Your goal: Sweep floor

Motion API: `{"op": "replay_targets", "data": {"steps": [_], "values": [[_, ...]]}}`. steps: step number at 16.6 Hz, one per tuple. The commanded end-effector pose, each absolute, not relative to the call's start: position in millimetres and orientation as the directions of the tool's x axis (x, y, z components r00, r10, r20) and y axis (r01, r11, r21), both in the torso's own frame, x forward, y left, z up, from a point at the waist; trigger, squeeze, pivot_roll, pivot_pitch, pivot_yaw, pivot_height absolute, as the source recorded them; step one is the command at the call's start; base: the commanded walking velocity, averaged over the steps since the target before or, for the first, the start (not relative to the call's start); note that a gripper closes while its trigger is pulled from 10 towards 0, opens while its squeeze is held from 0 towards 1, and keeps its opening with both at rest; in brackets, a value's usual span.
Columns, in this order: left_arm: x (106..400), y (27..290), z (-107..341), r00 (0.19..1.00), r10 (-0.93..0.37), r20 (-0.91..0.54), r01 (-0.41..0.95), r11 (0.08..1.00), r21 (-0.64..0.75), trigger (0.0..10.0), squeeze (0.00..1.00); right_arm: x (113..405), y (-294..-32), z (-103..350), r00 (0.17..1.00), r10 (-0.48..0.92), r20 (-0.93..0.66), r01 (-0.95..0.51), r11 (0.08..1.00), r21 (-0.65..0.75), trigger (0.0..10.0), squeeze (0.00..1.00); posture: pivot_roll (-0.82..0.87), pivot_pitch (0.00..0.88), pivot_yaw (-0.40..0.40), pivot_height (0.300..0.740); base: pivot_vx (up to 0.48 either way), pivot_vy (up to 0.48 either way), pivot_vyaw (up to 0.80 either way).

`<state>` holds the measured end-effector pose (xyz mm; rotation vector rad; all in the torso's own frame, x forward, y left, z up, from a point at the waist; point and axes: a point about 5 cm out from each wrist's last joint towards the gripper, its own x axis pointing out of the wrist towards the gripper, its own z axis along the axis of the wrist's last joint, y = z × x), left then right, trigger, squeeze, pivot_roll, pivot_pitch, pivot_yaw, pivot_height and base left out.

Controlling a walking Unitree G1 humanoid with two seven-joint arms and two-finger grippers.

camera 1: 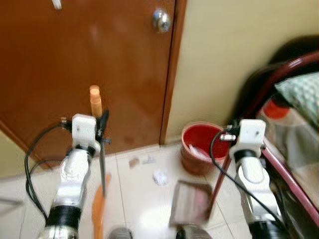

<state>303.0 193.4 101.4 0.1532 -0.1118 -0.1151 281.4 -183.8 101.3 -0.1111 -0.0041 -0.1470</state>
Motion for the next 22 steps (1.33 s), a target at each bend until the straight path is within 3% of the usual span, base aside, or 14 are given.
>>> {"op": "replay_targets", "data": {"steps": [1,6,9,16,22], "values": [[303.5,200.5,112.6,0.983,-0.11,0.149,0.082,0.981,0.177,10.0,0.0,285.7,-176.7,114.2,0.99,-0.127,0.066,0.133,0.986,-0.098,10.0,0.0,-0.03,0.054,-0.007,0.74,0.0,0.0,-0.54],[292.2,205.0,106.5,0.988,-0.1,0.116,0.081,0.984,0.16,10.0,0.0,282.8,-180.9,113.2,0.988,-0.14,0.059,0.145,0.984,-0.1,10.0,0.0,-0.03,0.072,-0.005,0.74,0.0,0.0,-0.53],[288.8,208.1,106.5,0.988,-0.102,0.12,0.08,0.981,0.177,10.0,0.0,280.8,-180.3,110.9,0.989,-0.141,0.048,0.145,0.985,-0.093,10.0,0.0,-0.03,0.073,-0.003,0.74,0.309,0.0,0.0],[292.1,212.9,111.6,0.987,-0.097,0.126,0.072,0.979,0.191,10.0,0.0,280.6,-178.8,108.4,0.99,-0.134,0.037,0.137,0.986,-0.094,10.0,0.0,-0.04,0.07,-0.002,0.74,0.383,0.0,-0.68],[293.2,217.9,113.6,0.988,-0.052,0.142,0.022,0.979,0.202,10.0,0.0,279.6,-179.5,107.6,0.991,-0.127,0.033,0.13,0.986,-0.107,10.0,0.0,-0.04,0.078,-0.002,0.74,0.046,0.0,0.0]]}}
